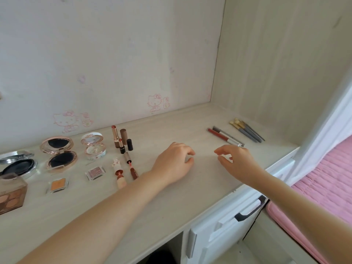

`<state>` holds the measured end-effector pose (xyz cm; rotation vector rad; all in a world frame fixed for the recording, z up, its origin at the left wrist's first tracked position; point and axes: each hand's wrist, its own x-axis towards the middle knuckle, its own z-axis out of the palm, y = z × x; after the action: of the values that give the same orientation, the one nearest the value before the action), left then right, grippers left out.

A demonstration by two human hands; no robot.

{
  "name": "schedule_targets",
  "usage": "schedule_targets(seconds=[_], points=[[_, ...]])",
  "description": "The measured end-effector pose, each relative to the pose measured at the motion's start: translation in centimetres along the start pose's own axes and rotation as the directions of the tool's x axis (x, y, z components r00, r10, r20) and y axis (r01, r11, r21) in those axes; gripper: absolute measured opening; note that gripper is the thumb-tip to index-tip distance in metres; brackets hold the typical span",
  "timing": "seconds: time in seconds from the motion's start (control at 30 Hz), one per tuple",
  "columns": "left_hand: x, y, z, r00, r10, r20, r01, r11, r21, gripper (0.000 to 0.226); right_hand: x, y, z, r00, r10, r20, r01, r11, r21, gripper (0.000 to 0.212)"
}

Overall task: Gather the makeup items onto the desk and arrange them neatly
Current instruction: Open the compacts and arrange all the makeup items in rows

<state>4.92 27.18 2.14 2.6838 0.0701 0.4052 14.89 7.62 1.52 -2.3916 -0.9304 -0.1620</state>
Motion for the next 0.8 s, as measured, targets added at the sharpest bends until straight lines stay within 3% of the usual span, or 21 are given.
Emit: schedule_targets(seconds=[0.37,0.6,0.8], points=[[10.8,1.9,5.7,0.989,-0.147,-0.029,0.14,0.976,-0.168,0.043,1.0,5.1,-1.9,0.974,0.085,-0.211,-0.108,0.989,-0.101,0.023],[13.7,1.2,6.4,0.996,0.018,0.092,-0.02,1.0,0.017,0.058,3.0,6.1,-1.3,0.979,0.12,-0.163,-0.149,0.972,-0.182,0.029],[14.0,0.8,6.3,0.988,0.077,0.132,-0.087,0.993,0.075,0.053,3.1,6.0,-0.7,0.982,0.1,-0.158,-0.135,0.962,-0.236,0.027]])
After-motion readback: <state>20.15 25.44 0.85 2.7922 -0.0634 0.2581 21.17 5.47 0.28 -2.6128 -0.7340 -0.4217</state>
